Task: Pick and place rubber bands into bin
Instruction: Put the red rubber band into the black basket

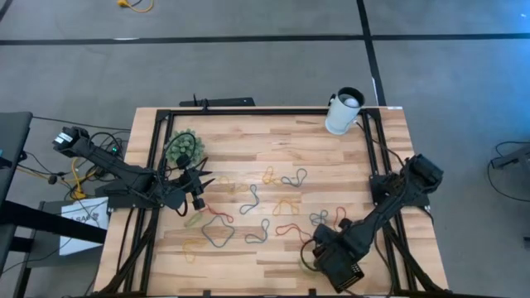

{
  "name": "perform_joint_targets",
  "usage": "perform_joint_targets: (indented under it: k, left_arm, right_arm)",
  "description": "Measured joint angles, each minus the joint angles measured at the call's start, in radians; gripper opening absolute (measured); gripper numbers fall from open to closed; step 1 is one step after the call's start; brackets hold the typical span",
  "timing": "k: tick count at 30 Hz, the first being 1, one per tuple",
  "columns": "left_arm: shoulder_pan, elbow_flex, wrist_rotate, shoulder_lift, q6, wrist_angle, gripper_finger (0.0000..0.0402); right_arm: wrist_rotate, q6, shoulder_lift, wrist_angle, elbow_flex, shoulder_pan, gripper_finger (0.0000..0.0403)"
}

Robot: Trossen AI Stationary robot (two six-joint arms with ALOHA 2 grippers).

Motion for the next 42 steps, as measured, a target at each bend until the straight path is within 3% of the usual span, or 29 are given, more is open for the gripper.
perform_joint_targets:
  k: [5, 13, 27, 42]
  left_arm:
    - [0.000, 0.000, 0.000, 0.000, 0.001, 0.000, 0.0101]
    - [0.000, 0.000, 0.001, 0.000, 0.001, 0.000, 0.0101]
    - [0.000, 0.000, 0.002, 0.000, 0.000, 0.000, 0.0101]
    - [0.000, 0.000, 0.001, 0.000, -0.001, 0.000, 0.0101]
  right_arm:
    - [-0.007, -0.027, -0.006, 0.107, -0.023, -0.008, 0.0000]
    - [-0.033, 0.064, -0.006, 0.108, -0.023, -0.008, 0.0003]
    - [-0.076, 0.115, -0.005, 0.096, -0.023, -0.006, 0.0071]
    - [-0.130, 0.076, -0.005, 0.097, 0.012, -0.007, 0.0074]
